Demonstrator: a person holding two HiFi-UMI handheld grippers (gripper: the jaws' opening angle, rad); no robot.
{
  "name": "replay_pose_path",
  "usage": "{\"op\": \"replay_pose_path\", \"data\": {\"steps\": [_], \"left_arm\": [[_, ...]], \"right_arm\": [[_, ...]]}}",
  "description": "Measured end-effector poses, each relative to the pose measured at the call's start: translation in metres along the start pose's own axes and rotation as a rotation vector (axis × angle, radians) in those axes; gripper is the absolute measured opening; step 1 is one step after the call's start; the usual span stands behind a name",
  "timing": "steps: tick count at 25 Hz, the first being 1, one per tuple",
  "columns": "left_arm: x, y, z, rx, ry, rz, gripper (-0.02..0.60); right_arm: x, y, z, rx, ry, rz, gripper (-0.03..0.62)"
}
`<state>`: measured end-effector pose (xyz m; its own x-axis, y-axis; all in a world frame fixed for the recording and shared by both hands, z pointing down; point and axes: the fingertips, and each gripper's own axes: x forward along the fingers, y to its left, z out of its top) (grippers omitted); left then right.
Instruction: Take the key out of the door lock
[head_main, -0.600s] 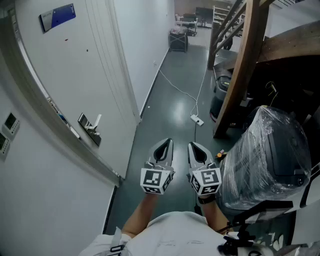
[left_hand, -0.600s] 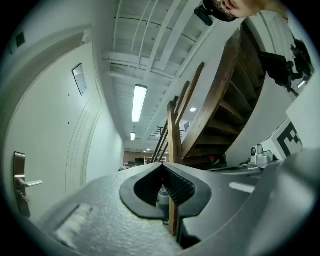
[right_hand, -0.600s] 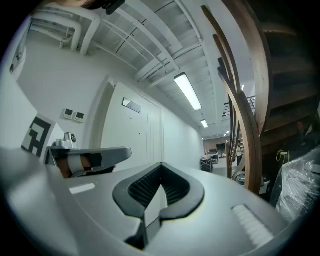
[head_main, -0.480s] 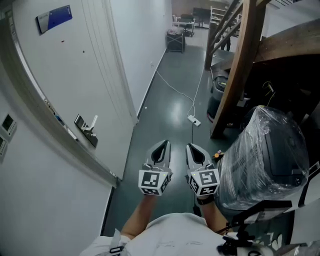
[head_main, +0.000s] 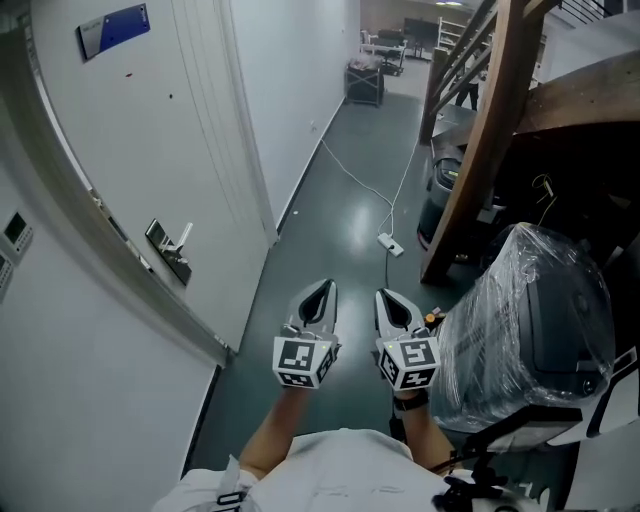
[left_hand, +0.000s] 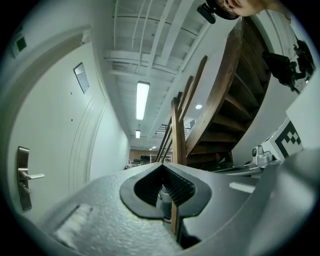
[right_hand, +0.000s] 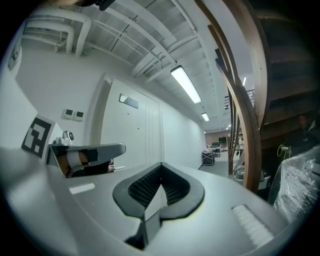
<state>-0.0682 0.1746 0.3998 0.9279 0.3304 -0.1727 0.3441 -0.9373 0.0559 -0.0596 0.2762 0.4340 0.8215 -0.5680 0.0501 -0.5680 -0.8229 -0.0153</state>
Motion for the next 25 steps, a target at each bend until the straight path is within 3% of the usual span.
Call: {"op": "replay_pose_path", "data": {"steps": [6, 13, 21, 25], "left_arm": [[0.007, -0.007, -0.010, 0.024, 0.036, 0.007, 0.002], [0.034, 0.023, -0.018, 0.010, 0.046, -0.001, 0.000], [0.104, 0.099, -0.030, 0.069, 0.054, 0.010, -0.002], [0.141, 0.127, -0.023, 0.076, 0.029, -0.028, -0.002]], "right_arm": [[0.012, -0.016, -0.019, 0.071, 0.038, 0.003, 0.000], [0.053, -0.017, -0.028, 0.076, 0.062, 0.016, 0.000], [0.143, -0.025, -0.011, 0.028, 0.025, -0.012, 0.000], [0.187, -0.035, 0.000, 0.020, -0.003, -0.047, -0.005]]}}
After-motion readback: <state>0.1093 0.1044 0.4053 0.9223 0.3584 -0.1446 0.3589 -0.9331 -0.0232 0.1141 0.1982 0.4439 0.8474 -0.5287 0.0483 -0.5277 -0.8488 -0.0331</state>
